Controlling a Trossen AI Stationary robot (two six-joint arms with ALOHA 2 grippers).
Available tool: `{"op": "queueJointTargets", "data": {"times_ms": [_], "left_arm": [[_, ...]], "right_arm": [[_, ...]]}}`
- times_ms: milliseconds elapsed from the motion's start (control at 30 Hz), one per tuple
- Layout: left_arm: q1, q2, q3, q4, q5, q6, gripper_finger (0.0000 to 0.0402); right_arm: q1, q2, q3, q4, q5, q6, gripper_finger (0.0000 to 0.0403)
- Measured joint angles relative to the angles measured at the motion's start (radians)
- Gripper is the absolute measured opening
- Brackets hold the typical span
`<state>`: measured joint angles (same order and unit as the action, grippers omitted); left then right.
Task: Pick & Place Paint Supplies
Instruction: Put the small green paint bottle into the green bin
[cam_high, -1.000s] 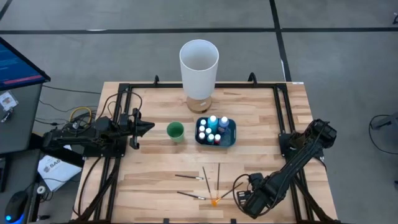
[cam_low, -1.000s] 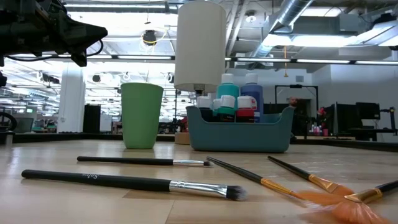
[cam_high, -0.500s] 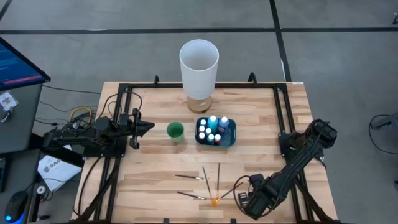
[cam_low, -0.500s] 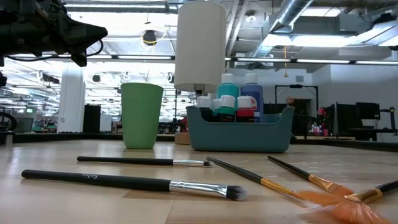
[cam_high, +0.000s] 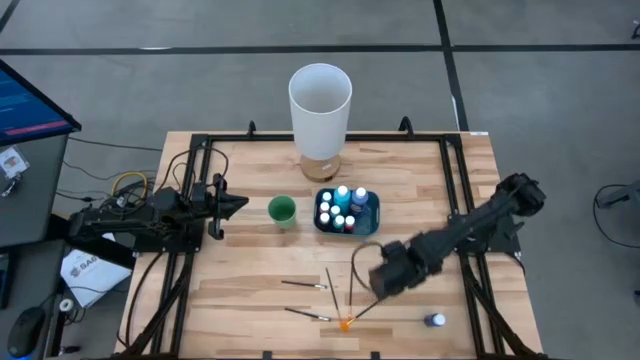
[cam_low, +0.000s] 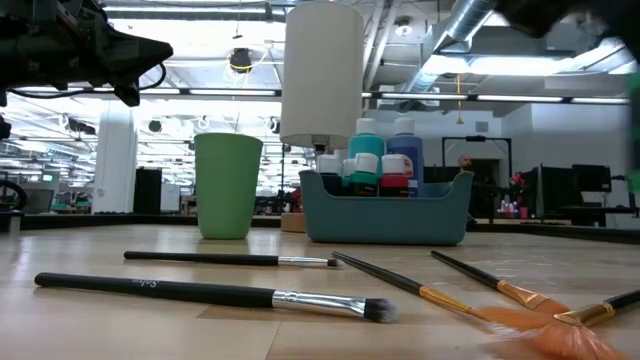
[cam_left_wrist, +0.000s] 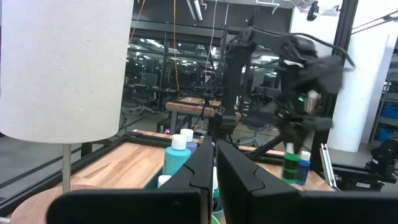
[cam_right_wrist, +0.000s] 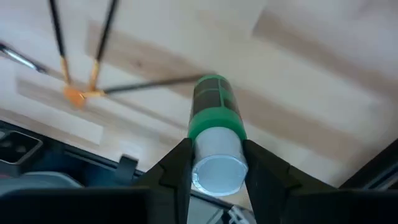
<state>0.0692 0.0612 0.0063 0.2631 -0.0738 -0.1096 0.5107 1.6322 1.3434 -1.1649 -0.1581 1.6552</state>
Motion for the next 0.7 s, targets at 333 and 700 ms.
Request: {"op": "queueJointTargets", "data": {"times_ms": [333, 700], "left_arm": [[0.000, 0.000, 0.000, 0.002, 0.000, 0.000, 0.0008], [0.000, 0.000, 0.000, 0.008, 0.000, 0.000, 0.0008]], "right_arm": [[-0.280, -0.118, 0.000, -0.094, 0.002, -0.350, 0.0112], [-0.480, -0.101, 0.148, -0.191, 0.034, -0.613, 0.0113]]}}
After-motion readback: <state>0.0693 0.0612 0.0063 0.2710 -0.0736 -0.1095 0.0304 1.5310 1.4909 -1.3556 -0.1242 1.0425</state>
